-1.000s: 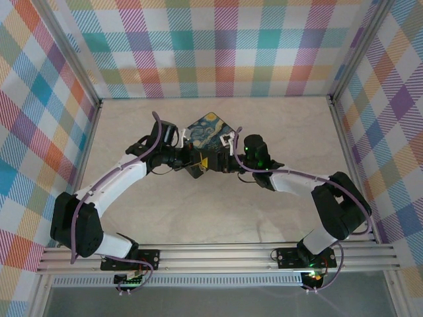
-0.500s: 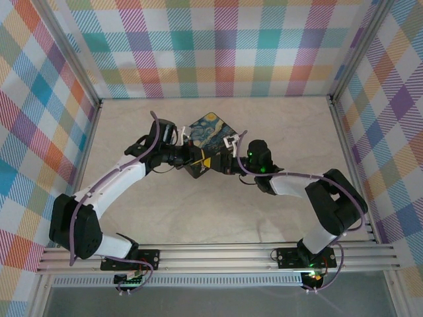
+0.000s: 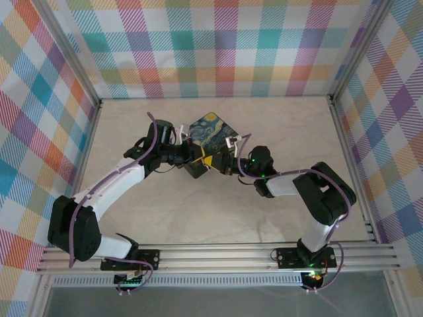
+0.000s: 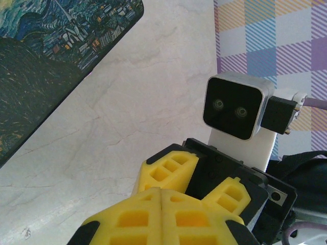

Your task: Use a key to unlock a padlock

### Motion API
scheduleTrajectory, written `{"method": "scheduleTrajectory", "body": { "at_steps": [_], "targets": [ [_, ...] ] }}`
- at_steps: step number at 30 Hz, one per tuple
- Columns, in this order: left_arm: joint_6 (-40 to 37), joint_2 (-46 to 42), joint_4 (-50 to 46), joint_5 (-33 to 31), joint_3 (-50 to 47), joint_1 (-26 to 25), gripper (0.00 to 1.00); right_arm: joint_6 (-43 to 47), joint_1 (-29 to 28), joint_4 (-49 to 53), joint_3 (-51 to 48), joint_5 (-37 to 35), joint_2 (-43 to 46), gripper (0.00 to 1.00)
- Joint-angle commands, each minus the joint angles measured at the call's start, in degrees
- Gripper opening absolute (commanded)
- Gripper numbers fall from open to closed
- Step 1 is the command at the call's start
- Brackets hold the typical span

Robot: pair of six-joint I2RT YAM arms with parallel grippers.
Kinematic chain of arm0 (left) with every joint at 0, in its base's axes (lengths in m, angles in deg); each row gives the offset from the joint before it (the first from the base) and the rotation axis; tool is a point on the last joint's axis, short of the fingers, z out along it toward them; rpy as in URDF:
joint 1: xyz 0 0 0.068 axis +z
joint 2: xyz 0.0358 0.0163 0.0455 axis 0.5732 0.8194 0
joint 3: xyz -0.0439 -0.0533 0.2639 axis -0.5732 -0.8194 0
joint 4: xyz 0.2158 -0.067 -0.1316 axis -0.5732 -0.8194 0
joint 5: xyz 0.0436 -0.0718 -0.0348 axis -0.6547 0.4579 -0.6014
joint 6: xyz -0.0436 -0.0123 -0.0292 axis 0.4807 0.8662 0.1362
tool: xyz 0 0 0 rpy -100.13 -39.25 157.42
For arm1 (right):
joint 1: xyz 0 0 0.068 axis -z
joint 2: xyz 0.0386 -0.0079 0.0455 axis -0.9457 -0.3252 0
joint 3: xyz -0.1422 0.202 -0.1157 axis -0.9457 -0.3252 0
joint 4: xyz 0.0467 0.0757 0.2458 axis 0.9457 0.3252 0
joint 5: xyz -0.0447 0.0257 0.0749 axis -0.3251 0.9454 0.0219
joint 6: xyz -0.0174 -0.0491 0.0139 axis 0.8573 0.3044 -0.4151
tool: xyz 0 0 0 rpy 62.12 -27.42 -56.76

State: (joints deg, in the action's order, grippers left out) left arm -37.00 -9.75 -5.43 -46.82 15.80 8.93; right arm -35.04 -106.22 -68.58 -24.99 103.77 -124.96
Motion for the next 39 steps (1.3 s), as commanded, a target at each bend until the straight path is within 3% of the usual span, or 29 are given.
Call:
{"method": "scheduleTrajectory", "body": {
  "at_steps": [1, 27, 29, 33, 39],
  "targets": [
    [1.37, -1.97, 3.11, 3.46, -0.11, -0.41, 0.0, -1.49, -0.2, -3.29, 0.12, 0.87, -0.15, 0.27],
    [2.9, -3.38, 5.17, 3.0, -1.06, 0.11, 0.0, -5.82, -1.82, -5.05, 1.75, 3.14, 1.06, 0.18],
    [2.9, -3.7, 5.02, 3.14, -1.27, 0.2, 0.0, -5.9, -1.8, -5.26, 1.32, 2.75, 1.09, 0.22],
    [1.96, -4.53, 3.51, 2.78, -1.27, 0.47, 0.0, -5.5, -0.49, -4.99, -1.15, 2.3, 2.16, 0.38],
    [1.55, -5.15, 2.6, 3.35, -1.38, 0.89, 0.0, -0.11, 1.28, 5.15, -3.04, 2.74, 7.69, 0.43]
  ]
}}
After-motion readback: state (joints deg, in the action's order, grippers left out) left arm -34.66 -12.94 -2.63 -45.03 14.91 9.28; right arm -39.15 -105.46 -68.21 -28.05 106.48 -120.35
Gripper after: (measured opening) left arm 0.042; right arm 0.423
